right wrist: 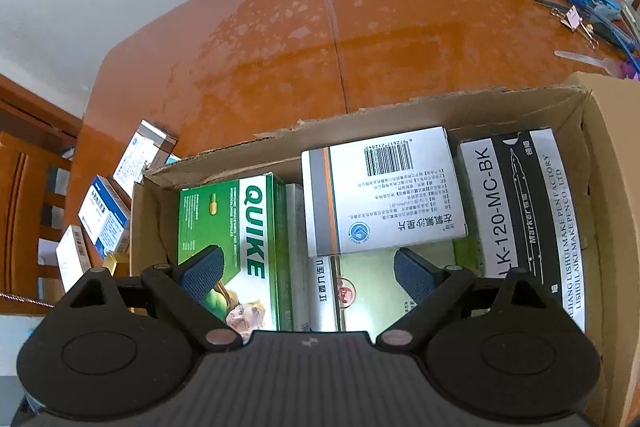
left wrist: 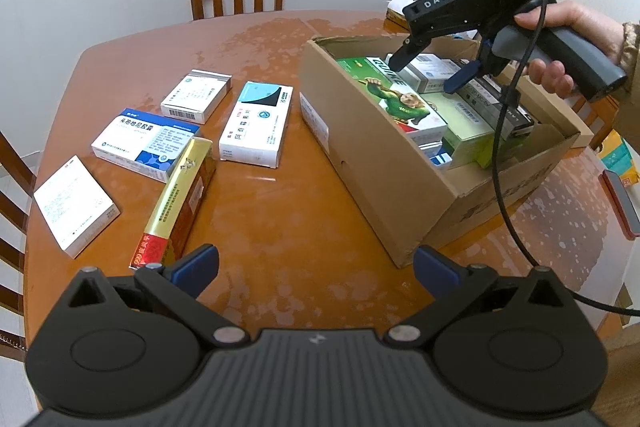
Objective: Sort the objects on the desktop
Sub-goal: 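Raise the open right gripper and move it back over the table boxes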
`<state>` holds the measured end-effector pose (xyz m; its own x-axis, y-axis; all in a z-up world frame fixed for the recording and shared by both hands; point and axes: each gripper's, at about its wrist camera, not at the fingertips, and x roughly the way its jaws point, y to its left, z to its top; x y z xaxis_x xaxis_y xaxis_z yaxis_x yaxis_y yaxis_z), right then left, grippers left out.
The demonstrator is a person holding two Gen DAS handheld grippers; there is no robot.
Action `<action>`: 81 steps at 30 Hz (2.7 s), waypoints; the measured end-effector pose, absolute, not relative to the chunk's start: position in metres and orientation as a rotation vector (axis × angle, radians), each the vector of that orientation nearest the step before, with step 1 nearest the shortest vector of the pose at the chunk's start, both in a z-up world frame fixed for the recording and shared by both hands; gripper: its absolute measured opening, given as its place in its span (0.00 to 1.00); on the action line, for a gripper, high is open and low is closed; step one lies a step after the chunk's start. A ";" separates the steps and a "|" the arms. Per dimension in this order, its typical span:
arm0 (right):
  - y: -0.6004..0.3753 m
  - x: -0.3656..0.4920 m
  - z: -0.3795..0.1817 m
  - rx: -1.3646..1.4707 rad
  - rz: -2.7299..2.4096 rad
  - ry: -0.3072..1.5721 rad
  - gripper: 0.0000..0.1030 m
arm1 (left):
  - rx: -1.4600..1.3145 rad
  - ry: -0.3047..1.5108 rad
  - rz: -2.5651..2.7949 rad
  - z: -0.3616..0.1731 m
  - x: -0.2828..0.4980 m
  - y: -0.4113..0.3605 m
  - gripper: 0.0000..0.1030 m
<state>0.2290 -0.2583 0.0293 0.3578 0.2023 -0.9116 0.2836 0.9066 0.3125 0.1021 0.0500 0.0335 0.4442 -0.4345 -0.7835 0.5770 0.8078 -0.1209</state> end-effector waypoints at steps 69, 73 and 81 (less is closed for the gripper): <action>0.002 0.344 0.045 -0.311 0.425 1.125 0.93 | 0.029 0.930 -0.527 0.014 0.125 0.096 1.00; 0.003 0.356 0.031 -0.310 0.422 1.152 0.93 | 0.018 0.935 -0.520 0.011 0.131 0.097 1.00; 0.006 0.374 0.012 -0.358 0.418 1.165 0.93 | -0.004 0.934 -0.518 0.009 0.140 0.097 1.00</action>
<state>0.3738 0.0064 0.0119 0.3340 0.1302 -0.9335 -0.4926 0.8685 -0.0551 0.1405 0.0972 0.0085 0.4818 -0.4267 -0.7654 0.4235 0.8780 -0.2229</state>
